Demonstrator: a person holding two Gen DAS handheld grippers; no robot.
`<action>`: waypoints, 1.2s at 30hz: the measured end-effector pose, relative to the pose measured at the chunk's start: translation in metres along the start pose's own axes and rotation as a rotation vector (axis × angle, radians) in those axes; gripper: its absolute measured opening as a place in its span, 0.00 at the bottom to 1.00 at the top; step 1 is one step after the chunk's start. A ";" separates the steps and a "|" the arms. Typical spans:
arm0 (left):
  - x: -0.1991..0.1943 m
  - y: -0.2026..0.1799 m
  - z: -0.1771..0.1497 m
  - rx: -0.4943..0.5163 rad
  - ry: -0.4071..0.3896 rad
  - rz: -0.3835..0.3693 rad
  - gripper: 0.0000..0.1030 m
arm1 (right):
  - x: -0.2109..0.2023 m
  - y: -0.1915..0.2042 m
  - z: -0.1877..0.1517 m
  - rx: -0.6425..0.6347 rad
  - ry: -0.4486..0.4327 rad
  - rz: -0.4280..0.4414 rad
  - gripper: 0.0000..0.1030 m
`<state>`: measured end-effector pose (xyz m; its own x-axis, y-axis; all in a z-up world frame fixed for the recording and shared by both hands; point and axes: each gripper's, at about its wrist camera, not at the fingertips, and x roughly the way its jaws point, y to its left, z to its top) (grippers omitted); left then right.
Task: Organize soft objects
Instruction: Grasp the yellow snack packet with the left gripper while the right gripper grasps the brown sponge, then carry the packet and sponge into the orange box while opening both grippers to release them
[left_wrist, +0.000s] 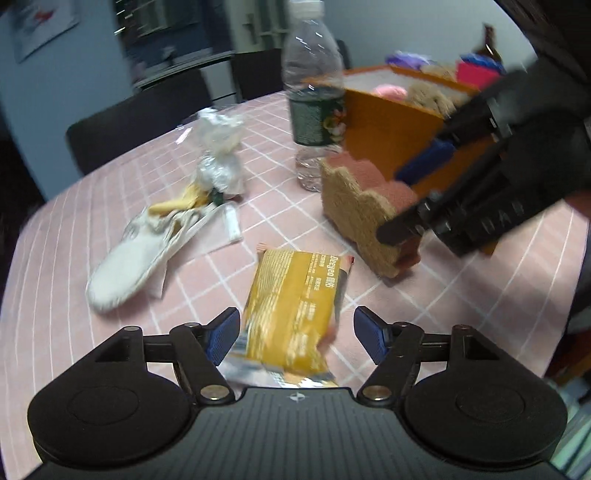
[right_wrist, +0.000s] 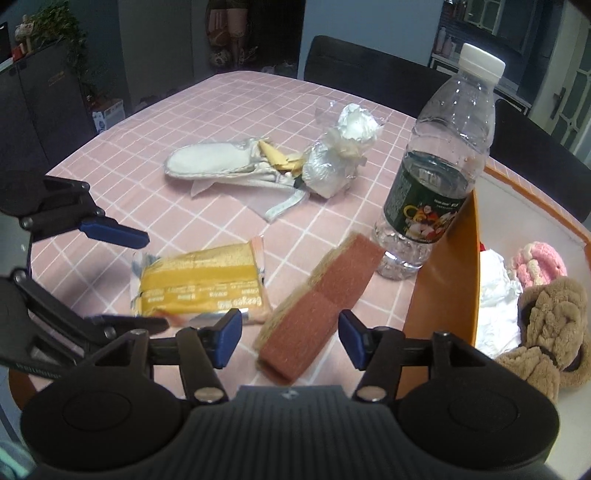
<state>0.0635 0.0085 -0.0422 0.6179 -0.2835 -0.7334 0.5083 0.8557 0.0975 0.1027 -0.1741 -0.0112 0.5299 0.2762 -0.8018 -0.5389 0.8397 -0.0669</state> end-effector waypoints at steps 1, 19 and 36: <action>0.006 -0.001 0.001 0.037 0.004 0.000 0.84 | 0.003 -0.002 0.002 0.013 0.002 -0.001 0.56; 0.069 0.011 0.010 0.072 0.112 -0.064 0.89 | 0.023 -0.024 0.007 0.072 0.033 0.018 0.36; 0.055 0.011 0.012 -0.085 0.082 -0.019 0.61 | 0.014 -0.019 0.006 0.046 0.004 0.009 0.31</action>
<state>0.1105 -0.0025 -0.0736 0.5553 -0.2667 -0.7877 0.4649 0.8849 0.0281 0.1242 -0.1830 -0.0171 0.5227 0.2823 -0.8044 -0.5130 0.8578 -0.0323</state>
